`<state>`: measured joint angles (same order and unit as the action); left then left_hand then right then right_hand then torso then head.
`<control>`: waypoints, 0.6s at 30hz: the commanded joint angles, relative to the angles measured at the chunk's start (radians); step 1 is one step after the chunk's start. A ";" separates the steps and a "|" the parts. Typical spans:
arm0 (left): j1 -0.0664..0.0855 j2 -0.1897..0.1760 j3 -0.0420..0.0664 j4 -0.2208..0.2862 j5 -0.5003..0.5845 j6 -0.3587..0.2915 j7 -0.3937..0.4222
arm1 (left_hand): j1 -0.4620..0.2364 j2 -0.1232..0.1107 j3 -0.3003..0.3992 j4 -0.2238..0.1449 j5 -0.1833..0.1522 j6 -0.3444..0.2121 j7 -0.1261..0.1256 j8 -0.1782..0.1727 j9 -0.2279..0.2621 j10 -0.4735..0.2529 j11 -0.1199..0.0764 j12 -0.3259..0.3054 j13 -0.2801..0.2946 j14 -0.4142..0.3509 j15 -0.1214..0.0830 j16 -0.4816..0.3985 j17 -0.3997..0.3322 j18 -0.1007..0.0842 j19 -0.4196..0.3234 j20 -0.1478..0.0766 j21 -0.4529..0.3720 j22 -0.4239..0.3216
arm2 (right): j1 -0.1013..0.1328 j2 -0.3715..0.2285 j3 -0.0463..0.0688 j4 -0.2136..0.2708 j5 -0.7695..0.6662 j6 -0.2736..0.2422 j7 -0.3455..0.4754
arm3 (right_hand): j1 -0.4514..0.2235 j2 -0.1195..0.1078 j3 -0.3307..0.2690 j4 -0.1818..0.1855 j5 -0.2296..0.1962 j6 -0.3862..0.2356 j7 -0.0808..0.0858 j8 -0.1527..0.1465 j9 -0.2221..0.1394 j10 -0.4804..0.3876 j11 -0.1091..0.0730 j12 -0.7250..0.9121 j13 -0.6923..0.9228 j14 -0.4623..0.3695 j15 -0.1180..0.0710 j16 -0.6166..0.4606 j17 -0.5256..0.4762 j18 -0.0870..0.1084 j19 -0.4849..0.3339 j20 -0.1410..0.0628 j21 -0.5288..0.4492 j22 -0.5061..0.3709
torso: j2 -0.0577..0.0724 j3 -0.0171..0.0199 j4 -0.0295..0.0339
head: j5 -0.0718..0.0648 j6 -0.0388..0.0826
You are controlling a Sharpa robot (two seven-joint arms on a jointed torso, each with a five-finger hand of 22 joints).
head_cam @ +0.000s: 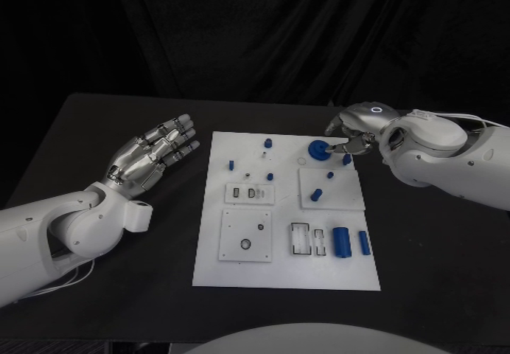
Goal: Assemble the parts on the task board
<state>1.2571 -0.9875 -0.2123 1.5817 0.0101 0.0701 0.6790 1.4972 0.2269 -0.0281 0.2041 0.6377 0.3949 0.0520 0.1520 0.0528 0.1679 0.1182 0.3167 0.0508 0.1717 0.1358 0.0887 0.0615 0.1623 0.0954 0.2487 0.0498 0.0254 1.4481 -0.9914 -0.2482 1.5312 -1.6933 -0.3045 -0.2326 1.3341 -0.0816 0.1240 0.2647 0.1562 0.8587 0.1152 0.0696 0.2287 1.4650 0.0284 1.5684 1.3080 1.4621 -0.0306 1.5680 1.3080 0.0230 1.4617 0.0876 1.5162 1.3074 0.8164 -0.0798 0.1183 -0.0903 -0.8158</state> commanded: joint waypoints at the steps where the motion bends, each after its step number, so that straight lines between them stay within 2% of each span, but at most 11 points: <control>1: 0.001 0.003 0.001 0.000 -0.001 0.016 0.044 | 0.005 0.006 0.006 0.002 0.006 0.000 0.000 -0.002 0.000 -0.005 0.003 0.001 -0.001 -0.001 0.002 0.002 -0.001 0.020 0.000 0.007 0.002 0.001 | -0.005 0.005 0.001 -0.006 -0.010 0.023 -0.025 | 0.003 0.006 -0.004 -0.003 0.014 -0.007 0.000 -0.004 -0.003 0.106 0.000 0.002 0.263 0.109 0.003 0.003 0.263 -0.006 0.063 -0.003 0.003 0.233 | -0.001 -0.0005 0.0024 | -0.003 0.000; 7: 0.001 0.005 0.001 -0.006 -0.001 0.018 0.043 | 0.004 0.006 0.008 0.002 0.006 -0.001 0.000 -0.002 0.000 -0.006 0.002 0.000 -0.001 -0.001 0.004 0.002 -0.001 0.019 0.000 0.008 0.002 0.001 | -0.009 0.020 0.001 -0.022 -0.010 0.025 -0.024 | 0.014 0.009 -0.003 -0.010 0.038 -0.007 -0.001 -0.003 -0.009 0.106 0.000 0.002 0.263 0.109 0.003 0.003 0.263 -0.006 0.062 -0.003 0.002 0.233 | -0.002 -0.0007 -0.0026 | 0.001 -0.002; 12: 0.001 0.006 0.001 -0.012 -0.001 0.021 0.042 | 0.004 0.006 0.008 0.002 0.006 -0.001 0.000 -0.002 0.000 -0.006 0.002 0.000 -0.001 -0.001 0.004 0.002 -0.001 0.019 0.000 0.008 0.002 0.001 | -0.014 0.034 0.001 -0.035 -0.010 0.029 -0.022 | 0.022 0.010 -0.002 -0.015 0.045 -0.005 -0.007 -0.001 -0.010 0.106 -0.004 0.002 0.263 0.109 0.001 0.003 0.263 -0.005 0.061 -0.004 0.000 0.232 | -0.002 -0.0011 0.0017 | -0.003 -0.006; 18: 0.001 0.007 0.001 -0.015 -0.001 0.023 0.042 | 0.004 0.006 0.008 0.002 0.006 -0.001 0.000 -0.002 0.000 -0.006 0.002 0.000 -0.001 -0.001 0.004 0.002 -0.001 0.019 0.000 0.008 0.002 0.001 | -0.017 0.046 0.001 -0.043 -0.010 0.034 -0.021 | 0.030 0.012 -0.001 -0.022 0.048 0.013 -0.012 0.007 -0.008 0.106 -0.009 0.002 0.263 0.109 -0.003 0.003 0.263 -0.005 0.061 -0.008 0.000 0.233 | -0.002 -0.0011 -0.0004 | 0.000 -0.009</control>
<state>1.2571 -0.9828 -0.2121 1.5660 0.0100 0.0769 0.6791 1.4972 0.2269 -0.0254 0.2069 0.6377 0.3949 0.0520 0.1520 0.0528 0.1679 0.1182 0.3167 0.0508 0.1717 0.1358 0.0887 0.0615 0.1623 0.0954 0.2487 0.0498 0.0254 1.4340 -0.9456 -0.2482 1.4894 -1.6951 -0.2839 -0.2362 1.3589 -0.0688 0.1229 0.2494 0.2013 0.8669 0.1007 0.0739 0.2197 1.4653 0.0282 1.5683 1.3078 1.4619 -0.0305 1.5680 1.3078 0.0232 1.4654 0.0839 1.5162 1.3081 0.8144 -0.0806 0.1184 -0.0910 -0.8237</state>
